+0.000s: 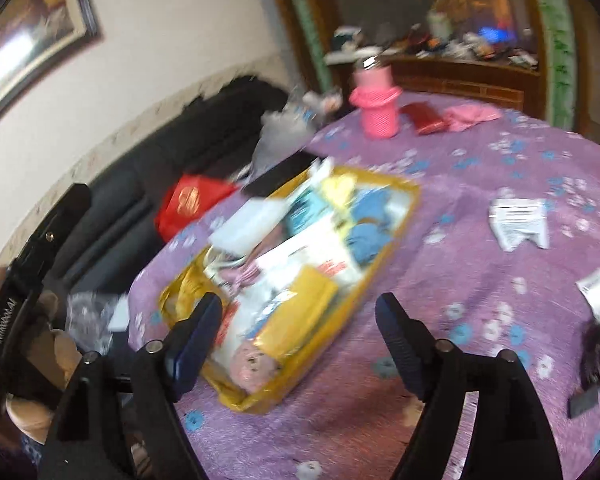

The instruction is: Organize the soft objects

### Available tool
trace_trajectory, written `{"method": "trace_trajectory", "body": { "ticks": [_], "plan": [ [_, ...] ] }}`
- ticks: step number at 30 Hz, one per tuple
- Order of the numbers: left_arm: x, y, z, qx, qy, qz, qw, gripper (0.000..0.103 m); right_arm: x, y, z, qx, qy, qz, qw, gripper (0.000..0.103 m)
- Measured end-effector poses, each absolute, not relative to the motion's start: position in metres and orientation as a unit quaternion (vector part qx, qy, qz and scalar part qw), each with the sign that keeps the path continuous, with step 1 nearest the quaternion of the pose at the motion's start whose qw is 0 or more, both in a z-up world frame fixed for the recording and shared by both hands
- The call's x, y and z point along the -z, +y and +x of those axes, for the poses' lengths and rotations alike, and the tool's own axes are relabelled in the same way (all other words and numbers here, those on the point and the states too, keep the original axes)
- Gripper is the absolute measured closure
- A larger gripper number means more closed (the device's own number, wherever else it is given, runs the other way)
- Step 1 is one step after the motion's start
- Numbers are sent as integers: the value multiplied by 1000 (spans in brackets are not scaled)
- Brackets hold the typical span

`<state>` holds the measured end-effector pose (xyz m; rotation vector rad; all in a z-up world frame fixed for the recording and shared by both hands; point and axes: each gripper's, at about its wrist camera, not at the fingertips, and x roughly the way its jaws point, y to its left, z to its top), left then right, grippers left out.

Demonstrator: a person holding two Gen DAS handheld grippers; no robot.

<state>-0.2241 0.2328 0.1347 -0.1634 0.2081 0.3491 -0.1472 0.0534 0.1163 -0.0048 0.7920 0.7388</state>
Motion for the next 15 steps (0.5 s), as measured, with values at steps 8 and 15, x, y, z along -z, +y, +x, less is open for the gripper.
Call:
{"method": "trace_trajectory", "body": {
  "ticks": [8,15],
  "plan": [
    [-124,205,-190,-147,190,-80,967,0,-96,22,-153,-283,383,-21,879,24],
    [-110,203,-181,-136,254,-100,952,0,-81,31,-159,-287,389,-45,874,23]
  ]
}}
